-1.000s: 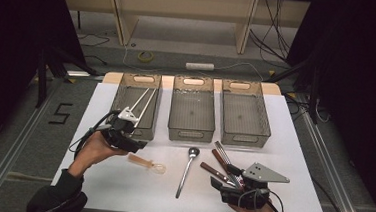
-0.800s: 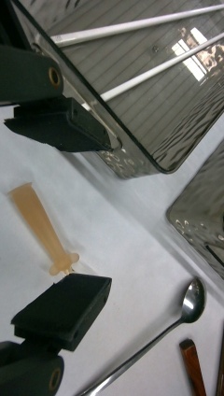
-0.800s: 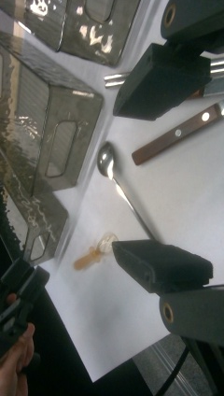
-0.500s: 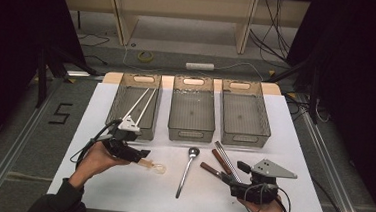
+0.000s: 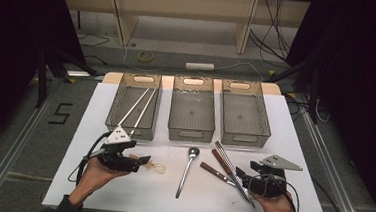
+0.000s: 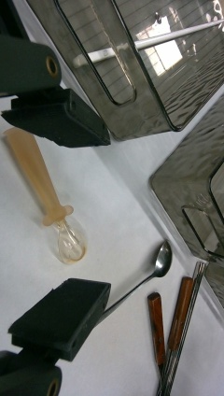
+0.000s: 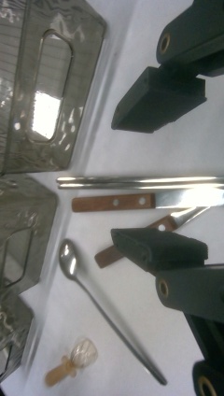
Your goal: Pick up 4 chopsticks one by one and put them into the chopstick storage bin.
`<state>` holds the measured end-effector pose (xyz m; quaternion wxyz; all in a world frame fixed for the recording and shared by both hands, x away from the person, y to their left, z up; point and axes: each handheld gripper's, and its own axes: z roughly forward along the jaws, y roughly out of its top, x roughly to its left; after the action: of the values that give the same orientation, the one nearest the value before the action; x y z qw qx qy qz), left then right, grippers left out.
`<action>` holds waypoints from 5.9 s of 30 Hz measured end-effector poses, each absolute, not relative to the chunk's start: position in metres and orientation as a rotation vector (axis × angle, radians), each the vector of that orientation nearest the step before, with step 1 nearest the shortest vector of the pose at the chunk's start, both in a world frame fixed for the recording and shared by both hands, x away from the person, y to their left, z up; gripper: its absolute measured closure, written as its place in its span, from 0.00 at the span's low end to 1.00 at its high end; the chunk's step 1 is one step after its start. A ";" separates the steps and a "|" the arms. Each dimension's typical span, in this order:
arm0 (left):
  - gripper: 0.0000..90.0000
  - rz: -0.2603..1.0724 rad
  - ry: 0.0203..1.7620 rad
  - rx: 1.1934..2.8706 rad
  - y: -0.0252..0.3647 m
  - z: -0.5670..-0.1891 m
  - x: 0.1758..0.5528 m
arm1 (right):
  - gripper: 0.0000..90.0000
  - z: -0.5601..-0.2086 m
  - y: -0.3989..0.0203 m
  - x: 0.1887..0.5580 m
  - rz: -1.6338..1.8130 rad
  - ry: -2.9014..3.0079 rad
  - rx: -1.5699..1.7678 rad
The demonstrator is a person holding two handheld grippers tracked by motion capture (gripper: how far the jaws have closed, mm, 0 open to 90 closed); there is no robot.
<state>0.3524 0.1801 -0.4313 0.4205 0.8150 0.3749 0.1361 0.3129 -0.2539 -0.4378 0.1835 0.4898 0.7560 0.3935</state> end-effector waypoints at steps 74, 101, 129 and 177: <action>0.24 0.325 0.911 1.984 0.172 -0.437 0.330 | 0.93 -0.468 -0.247 0.331 0.726 2.425 1.541; 0.26 0.325 0.904 1.986 0.171 -0.436 0.330 | 0.97 -0.448 -0.259 0.326 0.944 2.351 1.560; 0.23 0.234 0.589 2.208 0.123 -0.435 0.325 | 0.97 -0.440 -0.174 0.295 0.968 2.738 1.038; 0.78 0.172 0.083 2.620 0.087 -0.441 0.310 | 0.97 -0.433 -0.143 0.275 1.028 2.915 0.638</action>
<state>0.3100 0.0867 -0.4411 0.2544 0.9645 0.0306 0.0634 0.2746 -0.1430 -0.4328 -0.0073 0.2021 0.9235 0.3258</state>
